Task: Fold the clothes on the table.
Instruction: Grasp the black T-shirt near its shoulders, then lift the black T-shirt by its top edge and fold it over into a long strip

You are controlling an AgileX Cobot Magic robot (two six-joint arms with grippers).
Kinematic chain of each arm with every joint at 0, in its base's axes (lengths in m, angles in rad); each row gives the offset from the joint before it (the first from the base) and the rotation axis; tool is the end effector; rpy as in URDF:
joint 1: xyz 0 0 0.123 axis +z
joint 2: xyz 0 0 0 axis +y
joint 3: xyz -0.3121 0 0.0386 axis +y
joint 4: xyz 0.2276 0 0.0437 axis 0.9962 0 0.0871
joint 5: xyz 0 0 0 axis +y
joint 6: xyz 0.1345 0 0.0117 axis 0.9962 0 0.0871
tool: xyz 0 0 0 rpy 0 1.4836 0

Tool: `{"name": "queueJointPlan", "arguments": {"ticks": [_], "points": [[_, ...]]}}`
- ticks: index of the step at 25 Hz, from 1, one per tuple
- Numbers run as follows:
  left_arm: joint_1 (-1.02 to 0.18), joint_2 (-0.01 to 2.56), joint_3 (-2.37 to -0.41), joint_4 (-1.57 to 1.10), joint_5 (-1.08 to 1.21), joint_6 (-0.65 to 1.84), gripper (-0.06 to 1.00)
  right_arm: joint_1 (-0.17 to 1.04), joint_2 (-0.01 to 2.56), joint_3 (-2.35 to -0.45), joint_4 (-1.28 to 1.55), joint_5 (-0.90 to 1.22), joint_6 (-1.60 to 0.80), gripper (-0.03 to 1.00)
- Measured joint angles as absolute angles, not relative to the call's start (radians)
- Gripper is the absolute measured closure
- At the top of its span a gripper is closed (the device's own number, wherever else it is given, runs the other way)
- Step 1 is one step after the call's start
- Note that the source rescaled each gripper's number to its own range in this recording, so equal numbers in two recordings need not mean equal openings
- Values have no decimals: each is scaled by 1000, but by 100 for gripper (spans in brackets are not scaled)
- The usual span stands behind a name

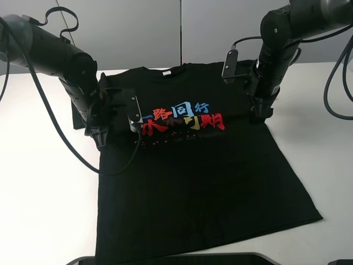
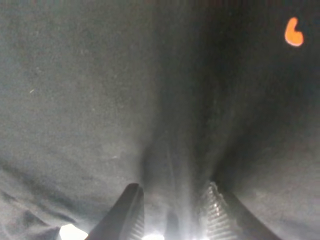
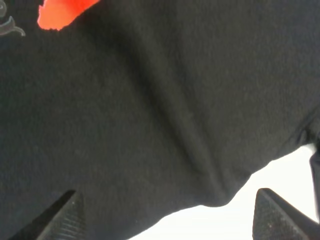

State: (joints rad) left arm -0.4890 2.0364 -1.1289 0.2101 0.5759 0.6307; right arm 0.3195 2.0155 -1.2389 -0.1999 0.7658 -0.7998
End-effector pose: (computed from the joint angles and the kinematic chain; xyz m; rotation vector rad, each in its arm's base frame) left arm 0.3372 -0.1620 0.1003 1.7810 2.3769 0.2107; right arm 0.3655 0.1013 0.1271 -1.7937 2.4714 -0.2600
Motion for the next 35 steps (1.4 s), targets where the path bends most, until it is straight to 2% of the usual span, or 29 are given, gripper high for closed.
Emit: {"name": "queueJointPlan", "arguments": {"ticks": [2,6,8,13,16,18,20,22,35], "points": [[-489,2036,-1129,207,576,631,60,319,2015,-1239,-196,764,-802,22],[-489,2036,-1129,206,581,631,79,319,2015,-1239,-196,762,-804,22],[-489,2036,-1129,204,583,632,80,319,2015,-1239,-196,759,-804,22],[-489,2056,-1135,193,594,632,62,319,2015,-1239,-185,751,-804,22],[-489,2069,-1143,191,607,632,59,319,2015,-1239,-175,746,-804,22],[-489,2075,-1150,194,617,632,66,319,2015,-1239,-173,741,-804,22],[-489,2075,-1150,203,627,632,84,319,2015,-1239,-173,738,-804,22],[-491,2077,-1150,227,627,630,92,319,2015,-1239,-173,736,-804,22],[-491,2079,-1150,274,621,609,93,319,2057,-1239,-173,734,-823,24]]}}
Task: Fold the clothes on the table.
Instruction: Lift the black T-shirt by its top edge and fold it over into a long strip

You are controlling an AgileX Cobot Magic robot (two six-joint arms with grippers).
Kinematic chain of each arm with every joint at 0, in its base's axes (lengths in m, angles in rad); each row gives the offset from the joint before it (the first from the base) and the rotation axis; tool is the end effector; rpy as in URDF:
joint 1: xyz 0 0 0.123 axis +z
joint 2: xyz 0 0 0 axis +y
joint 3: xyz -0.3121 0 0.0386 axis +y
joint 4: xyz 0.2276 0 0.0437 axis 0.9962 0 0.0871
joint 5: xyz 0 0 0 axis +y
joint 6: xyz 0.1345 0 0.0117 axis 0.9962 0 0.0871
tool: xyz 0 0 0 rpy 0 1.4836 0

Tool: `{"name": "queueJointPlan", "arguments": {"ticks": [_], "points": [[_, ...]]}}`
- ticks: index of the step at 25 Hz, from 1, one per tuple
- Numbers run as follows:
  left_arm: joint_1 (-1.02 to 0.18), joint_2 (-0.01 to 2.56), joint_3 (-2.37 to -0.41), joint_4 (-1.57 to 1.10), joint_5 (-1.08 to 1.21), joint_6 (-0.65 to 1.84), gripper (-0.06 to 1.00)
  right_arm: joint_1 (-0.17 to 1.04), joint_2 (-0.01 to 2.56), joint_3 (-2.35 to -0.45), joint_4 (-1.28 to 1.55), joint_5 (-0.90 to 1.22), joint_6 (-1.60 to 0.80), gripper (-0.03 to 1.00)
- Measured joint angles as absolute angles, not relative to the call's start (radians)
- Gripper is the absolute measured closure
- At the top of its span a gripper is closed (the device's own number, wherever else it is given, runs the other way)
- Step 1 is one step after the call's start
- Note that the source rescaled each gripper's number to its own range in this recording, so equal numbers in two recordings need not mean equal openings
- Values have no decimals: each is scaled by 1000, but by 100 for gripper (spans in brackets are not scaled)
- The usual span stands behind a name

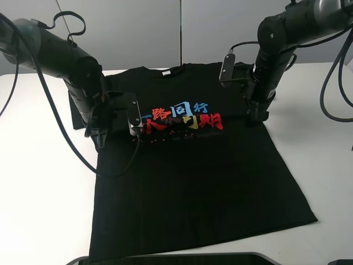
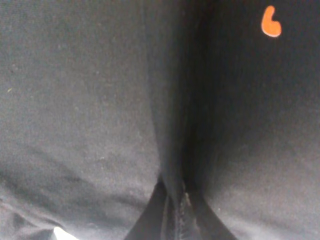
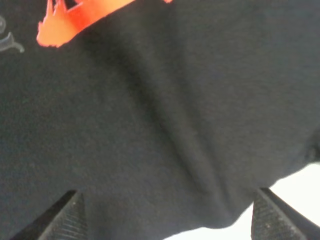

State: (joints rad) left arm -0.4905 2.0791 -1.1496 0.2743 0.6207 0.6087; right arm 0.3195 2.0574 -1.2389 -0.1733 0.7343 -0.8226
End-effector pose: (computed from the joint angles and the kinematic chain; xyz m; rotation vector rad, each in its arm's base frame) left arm 0.3394 -0.1571 0.0883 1.8528 2.4015 0.2695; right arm 0.3681 0.1053 0.1112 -1.8102 2.4703 -0.2225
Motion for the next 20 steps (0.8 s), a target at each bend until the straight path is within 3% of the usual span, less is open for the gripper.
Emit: {"name": "queueJointPlan", "arguments": {"ticks": [20], "points": [[-491,2081,-1150,304,628,586,93,305,2142,-1333,-195,715,-917,27]]}}
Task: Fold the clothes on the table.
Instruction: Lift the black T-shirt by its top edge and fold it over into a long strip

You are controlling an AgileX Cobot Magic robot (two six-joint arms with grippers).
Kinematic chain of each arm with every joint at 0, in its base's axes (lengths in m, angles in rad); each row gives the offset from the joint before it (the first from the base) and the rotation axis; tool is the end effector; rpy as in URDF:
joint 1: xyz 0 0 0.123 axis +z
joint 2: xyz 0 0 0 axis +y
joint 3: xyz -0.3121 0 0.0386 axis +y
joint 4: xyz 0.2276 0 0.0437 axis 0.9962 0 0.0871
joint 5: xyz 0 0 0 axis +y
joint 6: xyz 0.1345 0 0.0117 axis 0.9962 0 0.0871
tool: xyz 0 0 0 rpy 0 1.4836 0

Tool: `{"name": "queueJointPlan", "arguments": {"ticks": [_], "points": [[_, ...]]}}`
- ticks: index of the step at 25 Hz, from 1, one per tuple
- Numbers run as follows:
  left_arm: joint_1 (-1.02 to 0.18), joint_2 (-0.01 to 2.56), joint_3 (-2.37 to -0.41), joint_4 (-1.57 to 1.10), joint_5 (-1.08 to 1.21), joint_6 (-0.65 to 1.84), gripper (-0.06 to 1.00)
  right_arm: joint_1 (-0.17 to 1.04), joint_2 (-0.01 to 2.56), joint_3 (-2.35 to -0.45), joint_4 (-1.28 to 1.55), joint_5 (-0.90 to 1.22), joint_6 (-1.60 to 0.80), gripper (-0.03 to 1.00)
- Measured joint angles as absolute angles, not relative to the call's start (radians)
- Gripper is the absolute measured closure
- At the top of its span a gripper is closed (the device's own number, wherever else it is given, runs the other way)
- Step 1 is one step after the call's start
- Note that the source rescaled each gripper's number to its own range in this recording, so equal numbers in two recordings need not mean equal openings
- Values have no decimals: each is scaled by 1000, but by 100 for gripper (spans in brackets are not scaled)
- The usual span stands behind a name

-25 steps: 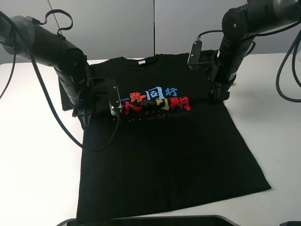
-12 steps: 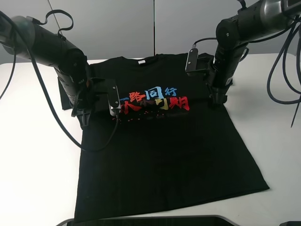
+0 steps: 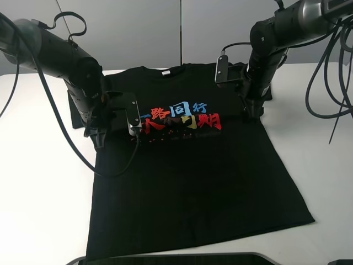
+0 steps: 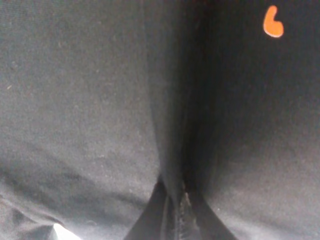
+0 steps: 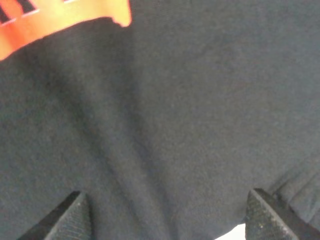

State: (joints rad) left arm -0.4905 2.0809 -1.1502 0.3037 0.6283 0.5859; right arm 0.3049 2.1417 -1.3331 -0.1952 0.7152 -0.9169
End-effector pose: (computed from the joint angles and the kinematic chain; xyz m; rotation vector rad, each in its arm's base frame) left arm 0.3403 -0.1548 0.0881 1.8557 2.4060 0.2967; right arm 0.3953 0.1064 0.0978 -1.9153 2.3665 -0.2618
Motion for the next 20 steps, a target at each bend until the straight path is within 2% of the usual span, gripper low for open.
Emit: {"name": "queueJointPlan", "arguments": {"ticks": [10,15,20], "points": [[-491,2081,-1150,314,630,582,93,245,2158,-1339,-191,719,-1020,27],[-491,2081,-1150,314,630,582,93,243,2162,-1339,-147,725,-1079,37],[-491,2081,-1150,316,630,582,93,243,2166,-1341,-136,728,-1111,39]]}}
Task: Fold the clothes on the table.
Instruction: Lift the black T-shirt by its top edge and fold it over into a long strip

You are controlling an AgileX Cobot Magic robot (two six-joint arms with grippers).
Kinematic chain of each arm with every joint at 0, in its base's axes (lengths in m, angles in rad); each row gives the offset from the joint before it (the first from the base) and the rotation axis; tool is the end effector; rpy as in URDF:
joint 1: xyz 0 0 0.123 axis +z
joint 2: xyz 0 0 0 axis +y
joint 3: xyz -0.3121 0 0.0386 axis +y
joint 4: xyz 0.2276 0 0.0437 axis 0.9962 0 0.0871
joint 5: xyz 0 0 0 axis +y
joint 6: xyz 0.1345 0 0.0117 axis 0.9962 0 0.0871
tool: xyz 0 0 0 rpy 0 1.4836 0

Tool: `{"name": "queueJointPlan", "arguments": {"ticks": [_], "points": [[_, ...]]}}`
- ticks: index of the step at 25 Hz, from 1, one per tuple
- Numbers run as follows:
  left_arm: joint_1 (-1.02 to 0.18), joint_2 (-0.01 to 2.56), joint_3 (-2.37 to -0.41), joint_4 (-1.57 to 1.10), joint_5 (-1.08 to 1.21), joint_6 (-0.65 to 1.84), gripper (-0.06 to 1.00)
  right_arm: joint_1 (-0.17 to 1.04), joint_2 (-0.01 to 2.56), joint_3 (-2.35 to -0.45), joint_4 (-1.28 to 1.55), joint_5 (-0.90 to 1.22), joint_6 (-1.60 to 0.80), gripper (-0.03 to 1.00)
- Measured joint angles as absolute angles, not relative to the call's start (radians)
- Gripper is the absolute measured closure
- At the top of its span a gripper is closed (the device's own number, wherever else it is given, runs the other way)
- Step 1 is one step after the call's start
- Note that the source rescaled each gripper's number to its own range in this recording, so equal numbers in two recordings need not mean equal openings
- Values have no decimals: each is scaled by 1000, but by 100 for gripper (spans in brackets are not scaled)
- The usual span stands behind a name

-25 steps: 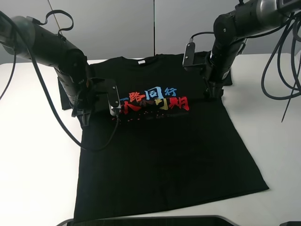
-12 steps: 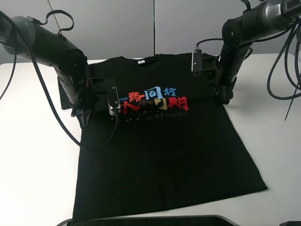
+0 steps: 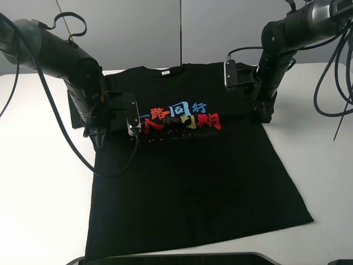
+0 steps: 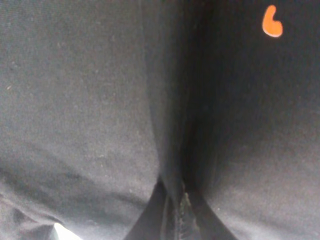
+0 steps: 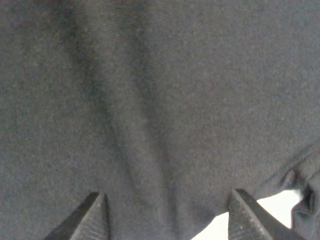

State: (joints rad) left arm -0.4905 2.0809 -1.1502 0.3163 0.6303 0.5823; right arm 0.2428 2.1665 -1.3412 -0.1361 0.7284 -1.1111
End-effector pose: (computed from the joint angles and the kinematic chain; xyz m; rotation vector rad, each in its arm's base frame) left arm 0.3407 -0.1539 0.0883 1.8636 2.4010 0.3088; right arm 0.3991 0.0863 0.0884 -2.0440 2.3052 -0.2017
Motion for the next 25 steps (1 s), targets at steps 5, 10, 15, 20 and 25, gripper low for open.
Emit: {"name": "queueJointPlan", "arguments": {"ticks": [5,10,15,20,25], "points": [[-491,2081,-1150,316,630,580,93,242,2175,-1343,-109,728,-1175,39],[-491,2082,-1150,316,630,580,93,242,2185,-1352,-104,738,-1218,41],[-491,2082,-1150,318,630,580,93,242,2202,-1354,-90,760,-1238,61],[-491,2085,-1150,318,630,580,93,242,2209,-1360,-88,751,-1241,65],[-491,2085,-1150,318,630,575,93,242,2213,-1360,-88,742,-1241,81]]}}
